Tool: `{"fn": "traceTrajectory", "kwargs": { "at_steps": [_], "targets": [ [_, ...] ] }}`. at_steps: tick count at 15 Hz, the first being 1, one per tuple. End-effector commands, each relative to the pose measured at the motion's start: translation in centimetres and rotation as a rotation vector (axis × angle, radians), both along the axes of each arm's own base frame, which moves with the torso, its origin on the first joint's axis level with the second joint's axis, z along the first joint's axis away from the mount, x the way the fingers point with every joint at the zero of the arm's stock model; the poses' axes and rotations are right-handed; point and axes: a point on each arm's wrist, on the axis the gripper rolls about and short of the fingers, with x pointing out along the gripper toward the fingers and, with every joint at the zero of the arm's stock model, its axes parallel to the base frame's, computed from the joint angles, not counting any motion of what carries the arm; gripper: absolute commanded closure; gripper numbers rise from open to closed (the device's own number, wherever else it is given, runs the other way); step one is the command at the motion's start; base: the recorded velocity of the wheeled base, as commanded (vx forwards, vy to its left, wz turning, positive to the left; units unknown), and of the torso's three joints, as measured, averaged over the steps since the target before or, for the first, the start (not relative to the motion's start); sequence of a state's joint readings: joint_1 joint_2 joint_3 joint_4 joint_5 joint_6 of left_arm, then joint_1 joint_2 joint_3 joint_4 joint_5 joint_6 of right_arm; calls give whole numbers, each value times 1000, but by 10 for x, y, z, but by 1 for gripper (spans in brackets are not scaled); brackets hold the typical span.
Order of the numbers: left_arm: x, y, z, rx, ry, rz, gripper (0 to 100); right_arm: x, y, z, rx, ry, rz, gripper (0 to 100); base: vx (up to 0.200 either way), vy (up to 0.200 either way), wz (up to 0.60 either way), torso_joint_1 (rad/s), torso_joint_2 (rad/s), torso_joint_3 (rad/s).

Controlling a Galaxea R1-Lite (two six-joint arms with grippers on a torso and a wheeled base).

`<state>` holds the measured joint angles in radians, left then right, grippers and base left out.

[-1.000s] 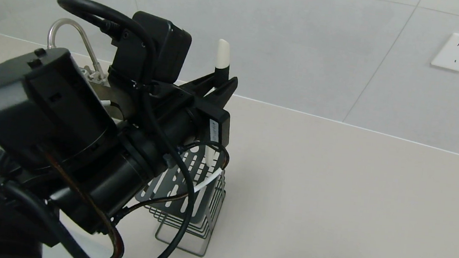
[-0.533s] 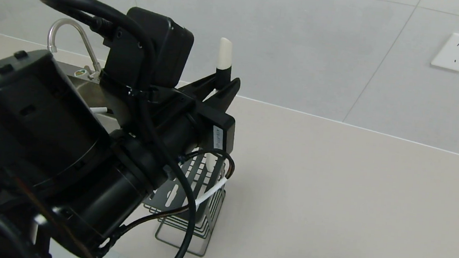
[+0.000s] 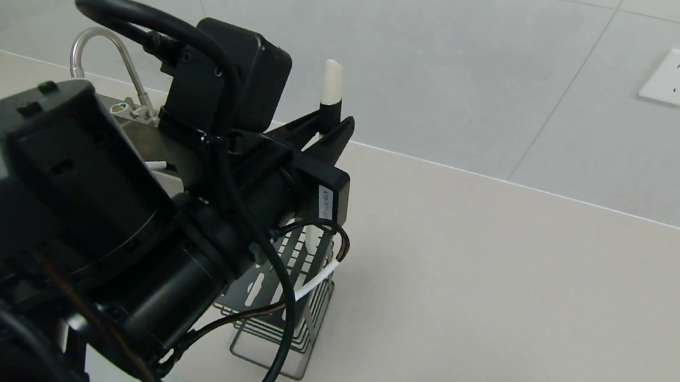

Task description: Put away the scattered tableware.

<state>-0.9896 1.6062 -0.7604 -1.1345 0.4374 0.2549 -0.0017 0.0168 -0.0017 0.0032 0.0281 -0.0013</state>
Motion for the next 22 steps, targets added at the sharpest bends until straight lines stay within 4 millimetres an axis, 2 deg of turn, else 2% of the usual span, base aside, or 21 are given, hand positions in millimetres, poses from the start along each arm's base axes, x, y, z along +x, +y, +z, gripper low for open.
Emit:
{"fn": "traceTrajectory", "kwargs": {
  "at_steps": [1, 20, 22],
  "targets": [
    [3, -4, -4, 6, 9, 16, 100, 0, 0, 0, 0, 2, 0, 0, 0, 0, 0, 0, 0, 0],
    [2, -4, -13, 11, 42, 53, 100, 0, 0, 0, 1, 2, 0, 0, 0, 0, 0, 0, 0, 0],
    [2, 1, -30, 32, 92, 50, 100, 0, 0, 0, 1, 2, 0, 0, 0, 0, 0, 0, 0, 0]
  ]
}}
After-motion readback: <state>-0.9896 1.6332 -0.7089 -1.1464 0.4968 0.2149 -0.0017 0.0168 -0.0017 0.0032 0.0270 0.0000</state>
